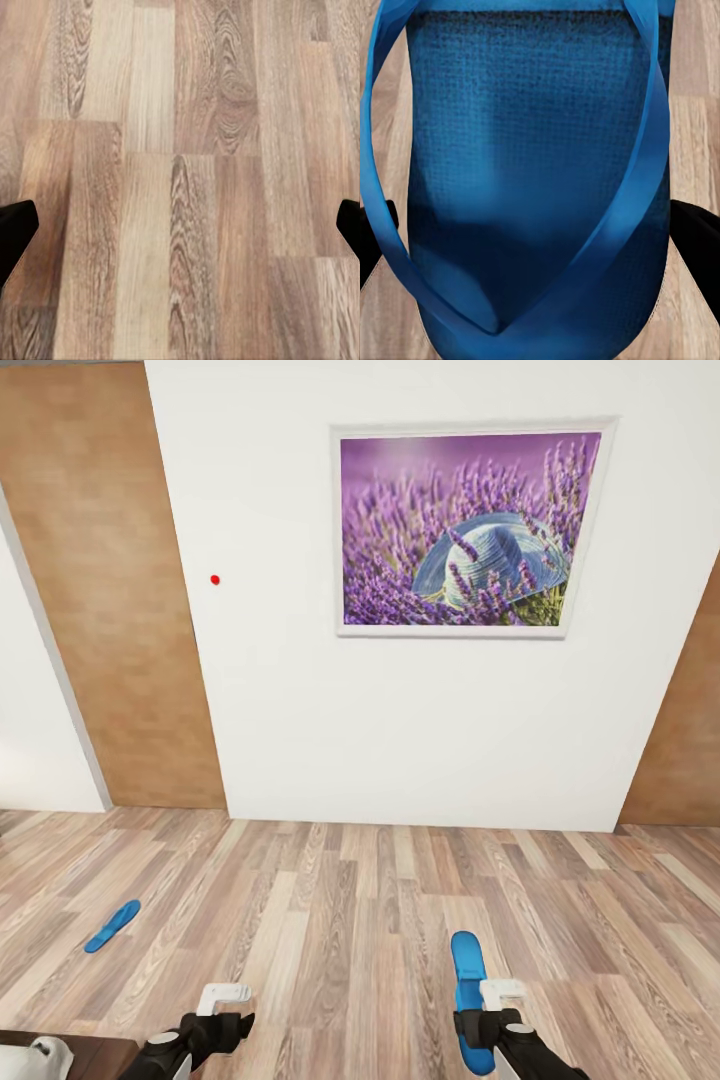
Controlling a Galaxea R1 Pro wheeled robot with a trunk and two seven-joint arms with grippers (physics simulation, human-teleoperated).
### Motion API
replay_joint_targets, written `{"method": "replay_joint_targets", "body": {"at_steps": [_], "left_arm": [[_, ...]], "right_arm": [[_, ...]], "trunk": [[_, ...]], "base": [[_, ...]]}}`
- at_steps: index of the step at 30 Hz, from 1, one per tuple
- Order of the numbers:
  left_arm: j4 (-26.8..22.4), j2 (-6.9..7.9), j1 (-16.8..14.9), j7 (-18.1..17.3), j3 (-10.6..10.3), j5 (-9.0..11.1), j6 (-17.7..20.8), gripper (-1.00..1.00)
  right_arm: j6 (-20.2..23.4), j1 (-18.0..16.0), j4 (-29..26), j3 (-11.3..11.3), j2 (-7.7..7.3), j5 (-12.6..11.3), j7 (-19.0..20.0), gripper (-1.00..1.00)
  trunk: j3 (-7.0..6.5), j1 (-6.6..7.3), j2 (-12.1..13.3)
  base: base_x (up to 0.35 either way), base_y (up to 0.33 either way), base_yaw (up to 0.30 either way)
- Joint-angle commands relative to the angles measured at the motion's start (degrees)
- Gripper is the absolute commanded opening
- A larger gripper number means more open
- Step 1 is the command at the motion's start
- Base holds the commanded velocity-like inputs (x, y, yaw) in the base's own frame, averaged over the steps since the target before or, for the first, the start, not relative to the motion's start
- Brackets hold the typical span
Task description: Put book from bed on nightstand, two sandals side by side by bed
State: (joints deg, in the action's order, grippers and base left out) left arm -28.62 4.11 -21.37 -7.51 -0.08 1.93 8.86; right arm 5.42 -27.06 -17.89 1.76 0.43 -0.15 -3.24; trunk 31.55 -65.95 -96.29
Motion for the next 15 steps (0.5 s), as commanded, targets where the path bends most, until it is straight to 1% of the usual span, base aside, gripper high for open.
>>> {"method": "replay_joint_targets", "body": {"at_steps": [1,15], "left_arm": [[-0.11,0.02,-0.01,-0.16,0.00,0.19,0.37,1.00],[-0.08,0.02,-0.01,-0.14,0.00,0.18,0.37,1.00]], "right_arm": [[0.38,-0.01,-0.13,0.22,0.00,0.00,-0.28,-1.00],[0.38,-0.01,-0.13,0.23,0.00,0.00,-0.28,-1.00]], "trunk": [[0.06,-0.03,-0.03],[0.06,-0.03,-0.03]], "base": [[0.347,0.000,0.000],[0.347,0.000,0.000]]}}
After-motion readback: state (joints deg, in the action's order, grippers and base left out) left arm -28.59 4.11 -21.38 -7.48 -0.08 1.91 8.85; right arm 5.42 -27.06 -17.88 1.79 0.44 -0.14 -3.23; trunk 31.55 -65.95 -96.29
